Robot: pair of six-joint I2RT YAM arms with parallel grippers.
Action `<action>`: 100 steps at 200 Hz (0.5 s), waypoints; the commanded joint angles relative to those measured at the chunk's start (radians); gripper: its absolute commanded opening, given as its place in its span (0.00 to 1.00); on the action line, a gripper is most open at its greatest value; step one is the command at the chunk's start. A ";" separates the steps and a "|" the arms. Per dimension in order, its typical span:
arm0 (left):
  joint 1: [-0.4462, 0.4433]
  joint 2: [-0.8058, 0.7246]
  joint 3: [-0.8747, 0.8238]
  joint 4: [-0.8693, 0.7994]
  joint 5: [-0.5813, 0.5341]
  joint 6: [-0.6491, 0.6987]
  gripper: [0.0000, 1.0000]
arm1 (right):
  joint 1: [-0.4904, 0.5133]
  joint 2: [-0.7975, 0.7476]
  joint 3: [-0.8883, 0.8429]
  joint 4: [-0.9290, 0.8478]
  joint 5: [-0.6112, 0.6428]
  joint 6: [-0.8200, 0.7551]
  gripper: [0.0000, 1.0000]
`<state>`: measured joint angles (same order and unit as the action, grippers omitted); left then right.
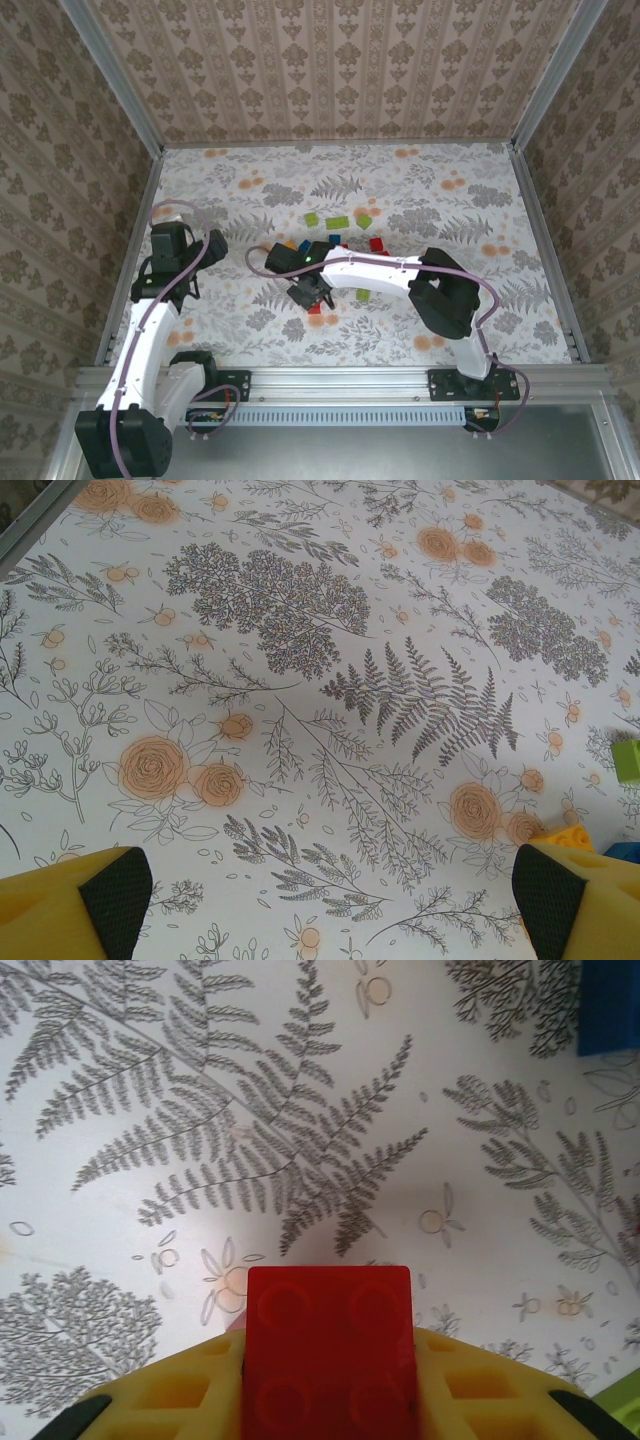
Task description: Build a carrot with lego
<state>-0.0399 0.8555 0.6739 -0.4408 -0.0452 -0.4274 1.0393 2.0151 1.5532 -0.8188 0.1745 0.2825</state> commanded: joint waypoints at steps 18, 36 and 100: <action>-0.010 0.000 -0.005 0.016 -0.004 -0.003 0.96 | -0.031 -0.088 -0.043 0.028 -0.024 -0.026 0.27; -0.009 0.005 -0.004 0.015 -0.005 -0.002 0.96 | -0.033 -0.159 -0.087 0.059 -0.041 -0.001 0.29; -0.018 0.012 0.001 0.013 -0.013 -0.001 0.95 | -0.035 -0.391 -0.289 0.110 -0.006 0.125 0.30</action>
<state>-0.0509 0.8650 0.6739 -0.4408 -0.0486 -0.4274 1.0042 1.7000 1.3556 -0.7277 0.1474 0.3187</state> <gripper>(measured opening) 0.954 0.348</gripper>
